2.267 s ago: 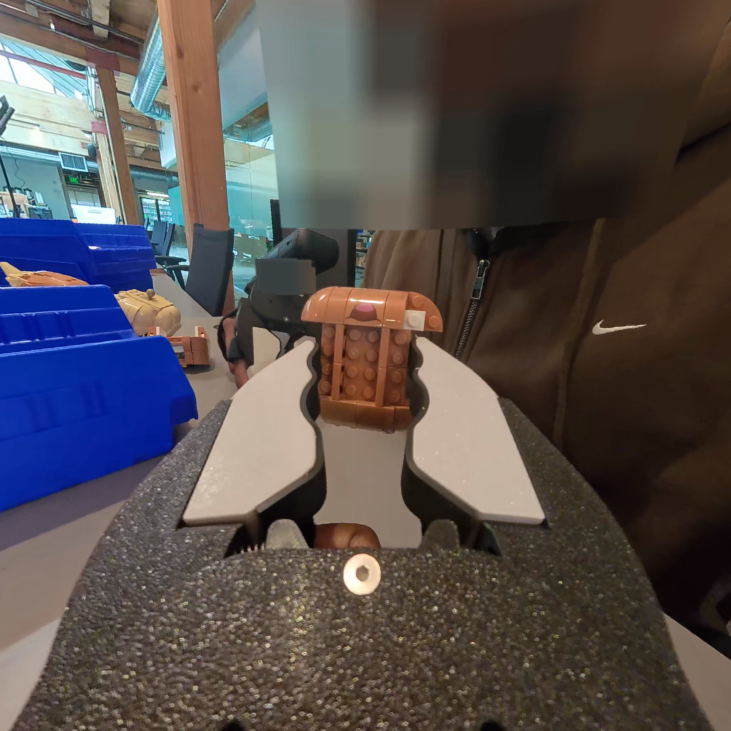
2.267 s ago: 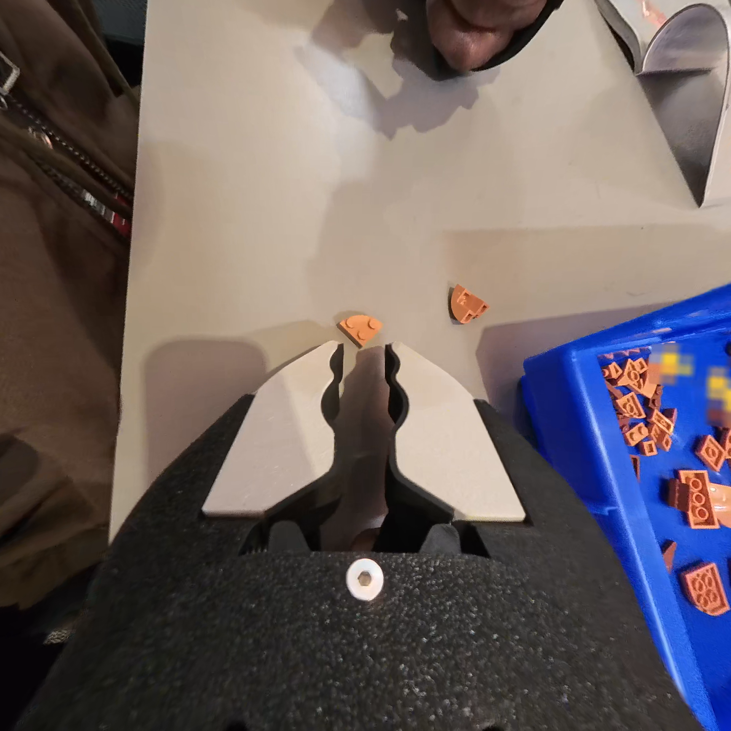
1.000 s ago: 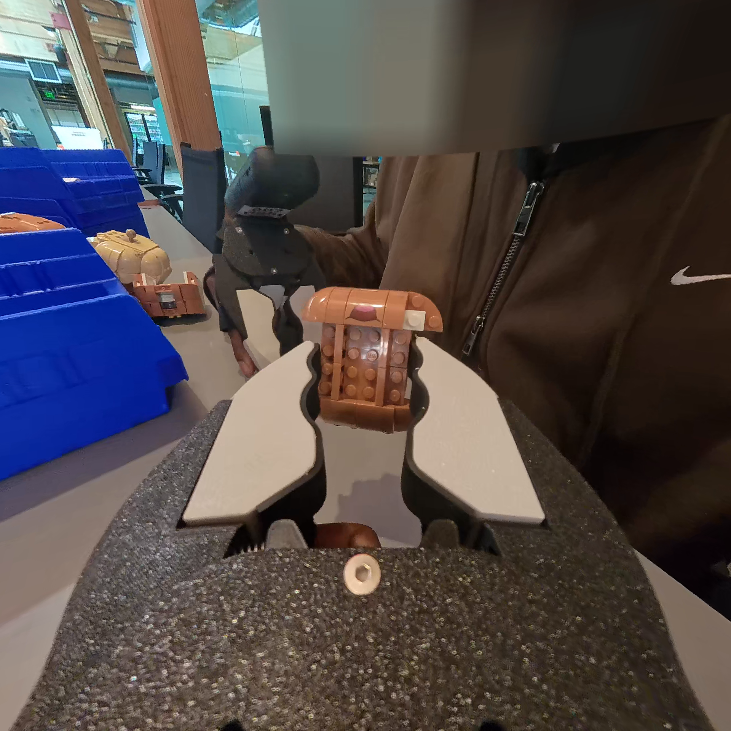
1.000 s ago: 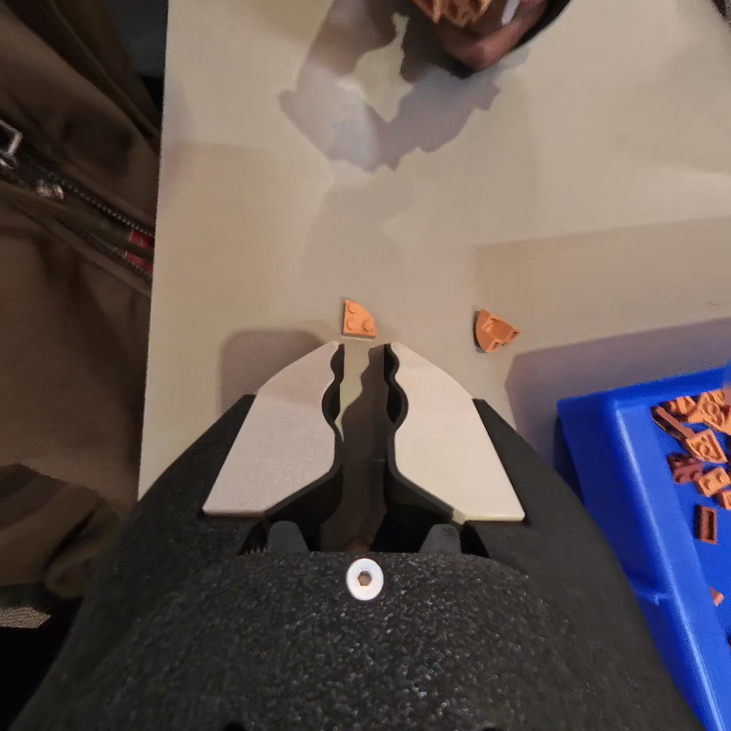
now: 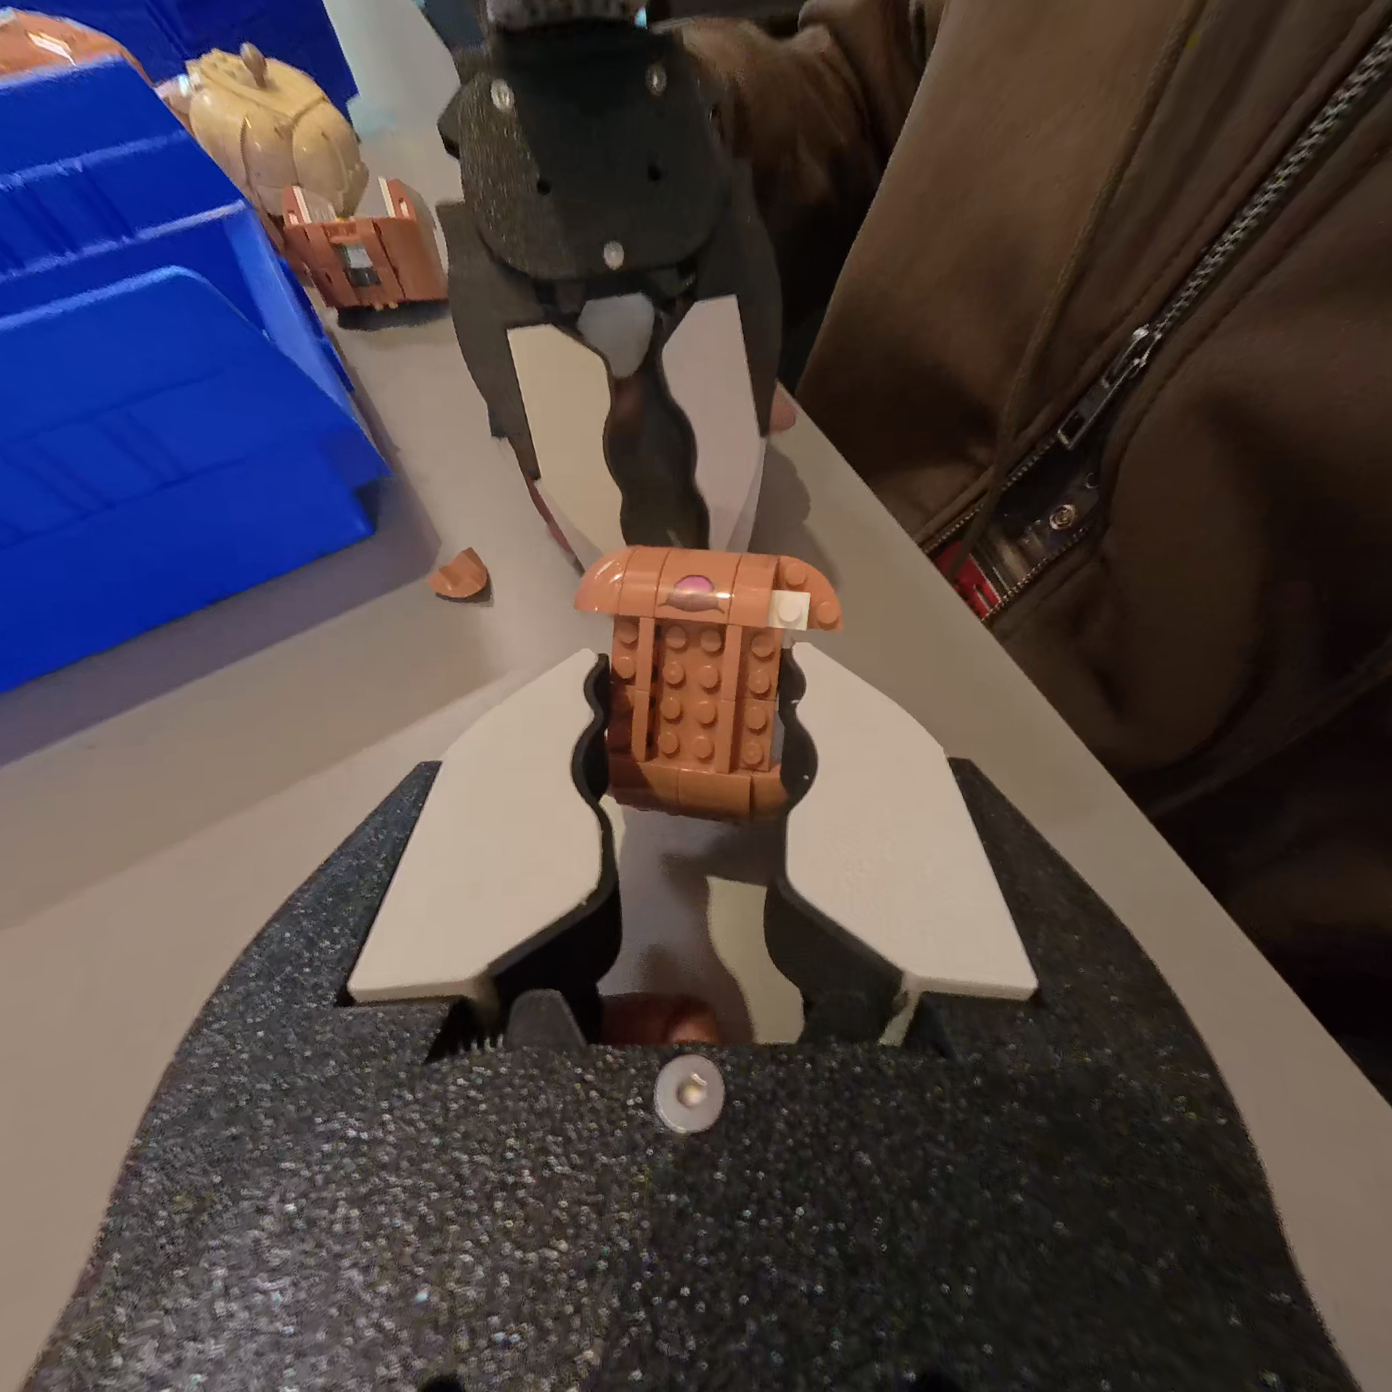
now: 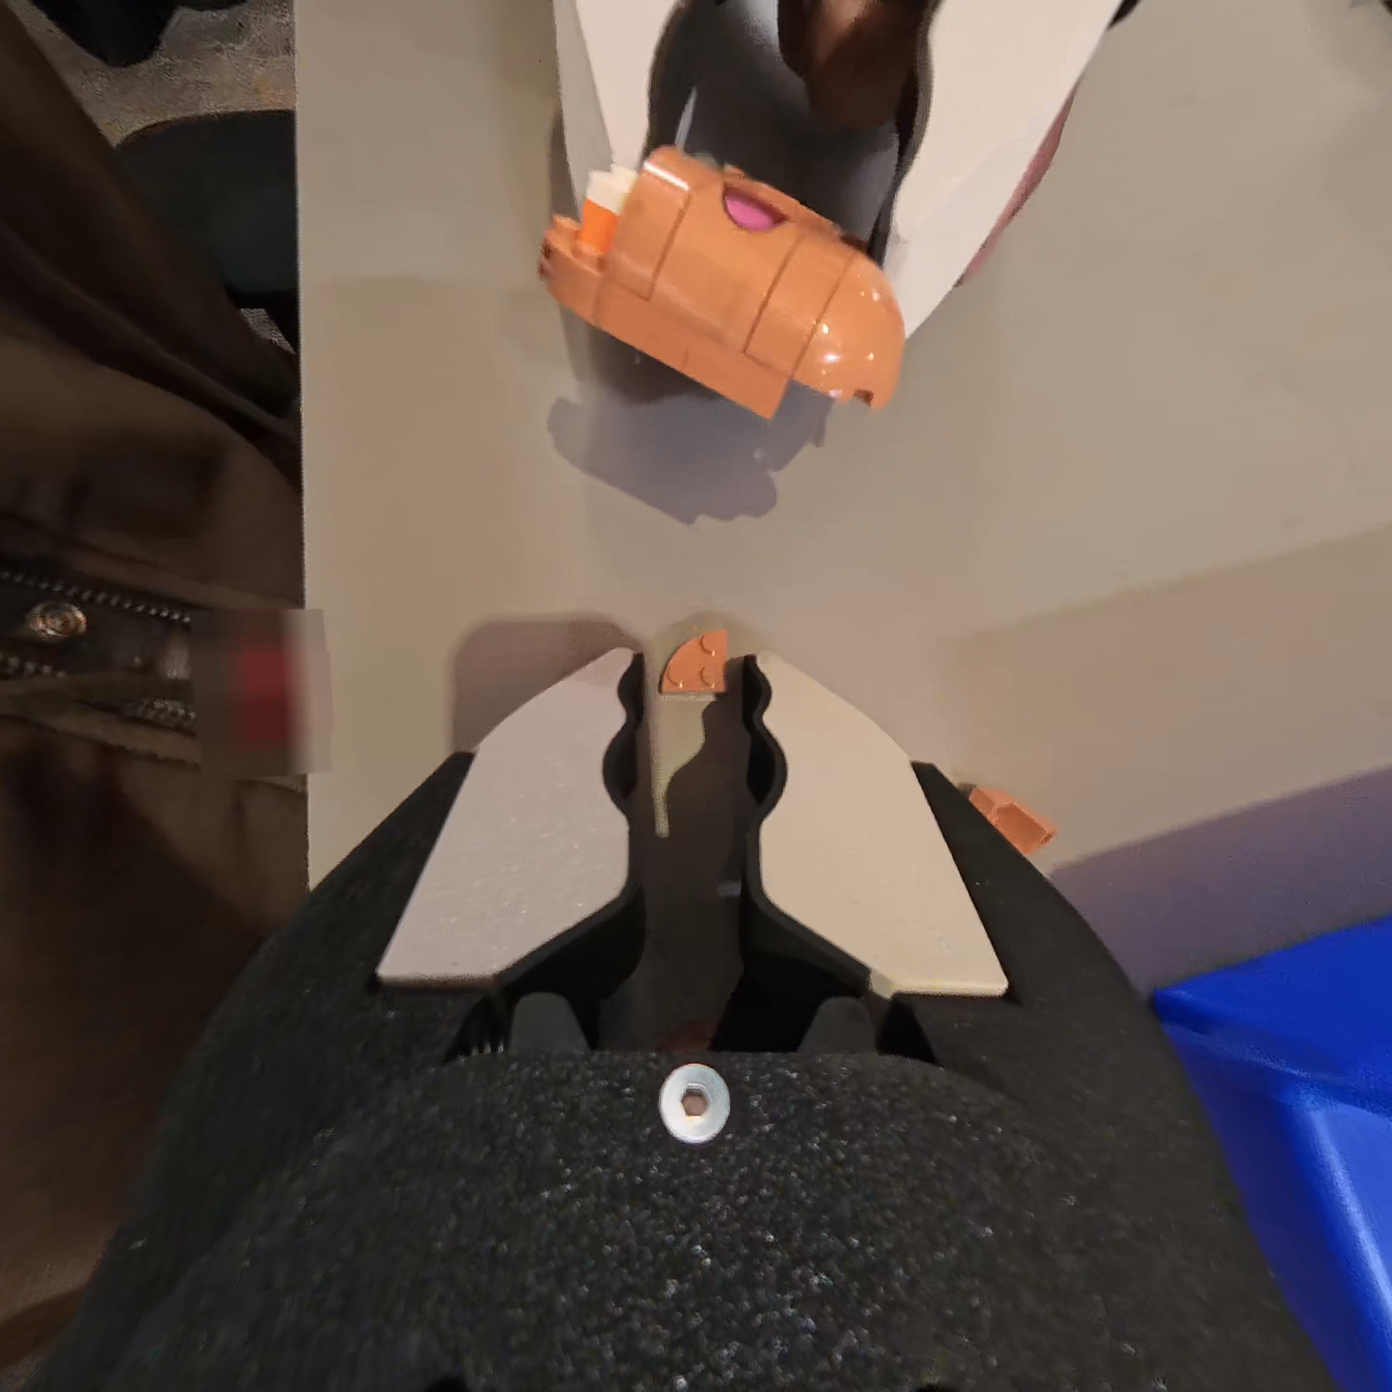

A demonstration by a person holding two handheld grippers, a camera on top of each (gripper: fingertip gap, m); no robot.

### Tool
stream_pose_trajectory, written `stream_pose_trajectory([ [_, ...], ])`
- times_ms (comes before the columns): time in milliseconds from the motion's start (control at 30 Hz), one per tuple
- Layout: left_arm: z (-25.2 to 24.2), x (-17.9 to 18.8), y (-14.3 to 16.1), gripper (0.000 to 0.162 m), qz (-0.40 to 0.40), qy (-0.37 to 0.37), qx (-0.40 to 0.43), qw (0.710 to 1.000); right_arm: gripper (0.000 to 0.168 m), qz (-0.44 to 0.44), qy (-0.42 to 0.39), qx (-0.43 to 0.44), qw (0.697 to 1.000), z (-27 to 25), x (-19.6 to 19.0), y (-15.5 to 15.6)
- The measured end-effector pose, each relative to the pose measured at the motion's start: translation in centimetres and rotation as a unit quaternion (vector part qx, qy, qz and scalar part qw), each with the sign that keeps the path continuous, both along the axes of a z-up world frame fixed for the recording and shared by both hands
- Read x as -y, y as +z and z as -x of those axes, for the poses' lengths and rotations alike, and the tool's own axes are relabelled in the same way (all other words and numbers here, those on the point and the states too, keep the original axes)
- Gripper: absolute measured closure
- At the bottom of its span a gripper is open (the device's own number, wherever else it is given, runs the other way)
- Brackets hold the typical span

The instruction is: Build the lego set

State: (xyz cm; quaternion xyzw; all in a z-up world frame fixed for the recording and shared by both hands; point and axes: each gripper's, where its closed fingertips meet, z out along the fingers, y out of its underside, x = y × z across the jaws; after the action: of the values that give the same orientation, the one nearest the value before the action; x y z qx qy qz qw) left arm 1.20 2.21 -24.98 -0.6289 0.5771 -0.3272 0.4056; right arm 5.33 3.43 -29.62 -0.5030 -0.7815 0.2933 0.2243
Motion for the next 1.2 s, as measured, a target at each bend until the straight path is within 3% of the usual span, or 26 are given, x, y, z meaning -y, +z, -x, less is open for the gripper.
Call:
stream_pose_trajectory([
  [67, 0.1, 0.5, 0.7, 0.119, -0.008, 0.001, 0.022, 1.0, 0.153, -0.005, 0.006, -0.003, 1.0, 0.3, 0.3, 0.0],
  [267, 0.1, 2.0, 3.1, 0.119, -0.021, -0.001, 0.111, 0.994, 0.154, 0.001, 0.038, -0.036, 0.999, 0.9, 0.9, 1.1],
  [433, -0.1, 3.4, 5.5, 0.119, -0.01, -0.02, 0.203, 0.979, 0.153, 0.069, 0.097, -0.199, 0.973, 1.6, 3.1, 7.3],
  [600, -0.2, 4.1, 8.8, 0.12, 0.018, -0.045, 0.328, 0.943, 0.154, 0.187, 0.118, -0.357, 0.908, 1.5, 4.3, 14.8],
  [733, 0.4, 3.8, 11.1, 0.119, 0.044, -0.055, 0.412, 0.908, 0.154, 0.24, 0.121, -0.412, 0.871, 1.4, 3.6, 18.5],
  [833, 0.7, 2.5, 11.6, 0.119, 0.046, -0.031, 0.434, 0.899, 0.154, 0.228, 0.103, -0.41, 0.877, 2.2, 2.6, 18.9],
  [967, 1.1, 0.5, 10.9, 0.12, 0.01, 0.036, 0.404, 0.914, 0.154, 0.191, 0.077, -0.408, 0.889, 3.2, 1.1, 18.2],
  [1067, 1.2, -0.1, 10.5, 0.12, -0.014, 0.06, 0.387, 0.92, 0.153, 0.226, 0.071, -0.407, 0.882, 3.7, 0.6, 17.9],
  [1200, 1.2, 0.2, 11.7, 0.12, 0.036, 0.04, 0.454, 0.889, 0.154, 0.289, 0.073, -0.419, 0.858, 4.2, 0.2, 18.6],
])
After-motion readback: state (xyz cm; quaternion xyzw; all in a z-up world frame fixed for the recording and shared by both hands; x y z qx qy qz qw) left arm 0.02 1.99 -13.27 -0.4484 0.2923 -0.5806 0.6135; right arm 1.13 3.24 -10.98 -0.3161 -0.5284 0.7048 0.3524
